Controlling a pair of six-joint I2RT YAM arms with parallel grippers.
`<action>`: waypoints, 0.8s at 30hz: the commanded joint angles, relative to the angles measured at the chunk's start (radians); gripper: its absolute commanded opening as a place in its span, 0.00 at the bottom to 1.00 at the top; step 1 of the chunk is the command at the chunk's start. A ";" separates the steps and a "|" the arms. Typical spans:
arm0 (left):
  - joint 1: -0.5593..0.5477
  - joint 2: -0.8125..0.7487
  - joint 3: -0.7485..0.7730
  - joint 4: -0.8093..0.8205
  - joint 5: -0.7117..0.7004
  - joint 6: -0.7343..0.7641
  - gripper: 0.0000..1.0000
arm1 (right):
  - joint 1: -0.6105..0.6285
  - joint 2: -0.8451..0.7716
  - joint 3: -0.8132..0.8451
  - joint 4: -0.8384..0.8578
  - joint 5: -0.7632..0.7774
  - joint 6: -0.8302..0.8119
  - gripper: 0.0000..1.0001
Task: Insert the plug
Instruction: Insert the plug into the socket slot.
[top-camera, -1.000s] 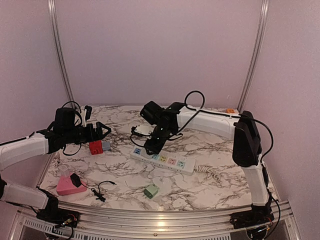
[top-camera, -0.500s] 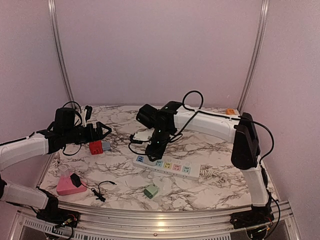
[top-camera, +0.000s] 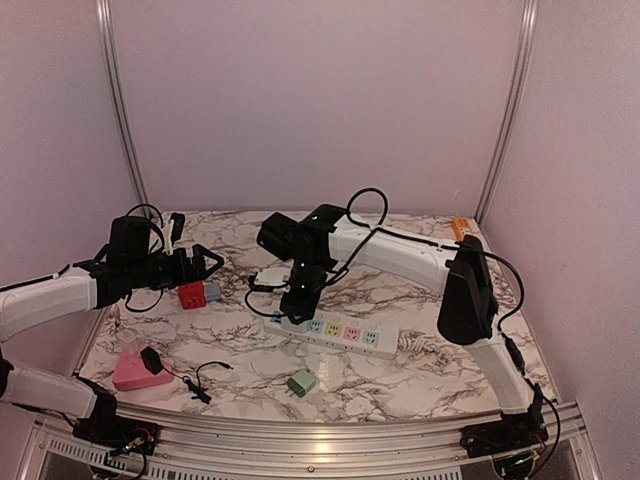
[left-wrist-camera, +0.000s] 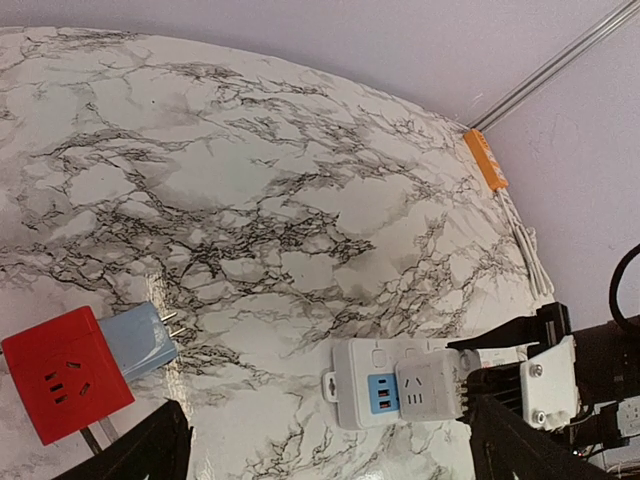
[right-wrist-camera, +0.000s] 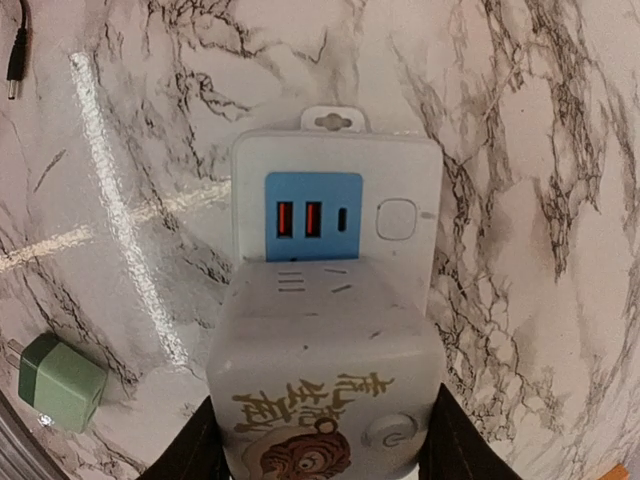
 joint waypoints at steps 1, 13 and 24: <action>0.004 0.002 -0.009 0.034 0.014 0.000 0.99 | 0.023 0.191 -0.114 0.055 -0.029 -0.024 0.24; 0.004 0.008 -0.007 0.034 0.012 -0.002 0.99 | -0.024 0.217 -0.050 0.132 -0.089 0.016 0.25; 0.004 0.007 -0.010 0.035 0.009 -0.002 0.99 | -0.050 0.280 0.137 0.311 0.037 0.208 0.32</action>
